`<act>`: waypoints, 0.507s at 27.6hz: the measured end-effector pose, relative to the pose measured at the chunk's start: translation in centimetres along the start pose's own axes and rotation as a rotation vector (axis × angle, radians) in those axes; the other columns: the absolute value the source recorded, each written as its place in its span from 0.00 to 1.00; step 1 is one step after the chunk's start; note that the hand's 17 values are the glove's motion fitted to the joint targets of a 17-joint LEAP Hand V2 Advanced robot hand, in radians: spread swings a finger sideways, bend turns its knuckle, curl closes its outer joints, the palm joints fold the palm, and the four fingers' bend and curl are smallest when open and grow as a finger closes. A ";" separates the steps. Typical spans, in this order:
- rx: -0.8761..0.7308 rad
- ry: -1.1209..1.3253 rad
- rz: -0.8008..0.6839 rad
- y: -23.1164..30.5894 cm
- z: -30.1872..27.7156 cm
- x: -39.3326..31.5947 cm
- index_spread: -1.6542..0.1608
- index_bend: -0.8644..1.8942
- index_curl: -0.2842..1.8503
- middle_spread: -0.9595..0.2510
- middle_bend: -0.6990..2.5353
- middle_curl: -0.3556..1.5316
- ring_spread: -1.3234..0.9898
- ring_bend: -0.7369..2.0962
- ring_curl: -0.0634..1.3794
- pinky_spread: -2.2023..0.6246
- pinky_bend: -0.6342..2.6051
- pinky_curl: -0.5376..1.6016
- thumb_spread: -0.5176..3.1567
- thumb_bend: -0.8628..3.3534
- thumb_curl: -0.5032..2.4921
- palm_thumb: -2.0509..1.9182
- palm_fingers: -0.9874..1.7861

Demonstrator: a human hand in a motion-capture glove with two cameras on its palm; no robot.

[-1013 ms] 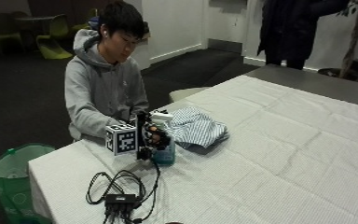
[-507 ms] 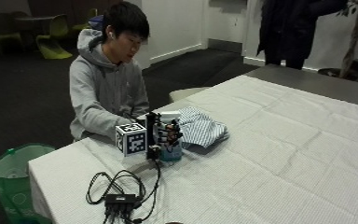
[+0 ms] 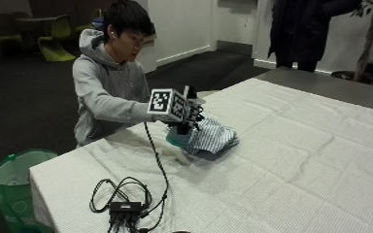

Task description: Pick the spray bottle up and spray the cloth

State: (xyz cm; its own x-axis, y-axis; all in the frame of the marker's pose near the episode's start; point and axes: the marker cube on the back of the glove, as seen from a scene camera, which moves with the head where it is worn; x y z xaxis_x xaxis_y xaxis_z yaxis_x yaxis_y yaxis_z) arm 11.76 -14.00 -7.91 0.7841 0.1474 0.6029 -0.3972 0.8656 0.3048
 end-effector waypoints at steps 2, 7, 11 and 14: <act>-0.055 0.085 -0.024 -0.3 0.2 -1.7 0.81 0.49 0.36 0.75 0.41 0.45 0.50 0.45 0.33 0.70 0.29 0.42 0.21 0.20 0.37 0.76 0.87; -0.201 0.245 -0.053 -0.3 1.3 -5.7 0.81 0.50 0.37 0.75 0.42 0.46 0.50 0.46 0.34 0.69 0.30 0.43 0.19 0.20 0.38 0.76 0.87; -0.324 0.346 -0.071 0.2 3.2 -8.1 0.81 0.50 0.38 0.75 0.42 0.46 0.50 0.46 0.35 0.69 0.30 0.44 0.18 0.20 0.38 0.76 0.86; -0.410 0.437 -0.073 0.7 4.7 -9.0 0.81 0.51 0.38 0.75 0.42 0.46 0.50 0.46 0.35 0.68 0.30 0.44 0.17 0.20 0.39 0.76 0.86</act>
State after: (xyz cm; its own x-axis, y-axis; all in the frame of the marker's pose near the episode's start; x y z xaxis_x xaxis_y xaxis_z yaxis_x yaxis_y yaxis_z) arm 2.22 -16.93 -9.64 0.9603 0.1884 0.2056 -0.1869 0.9820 -0.0270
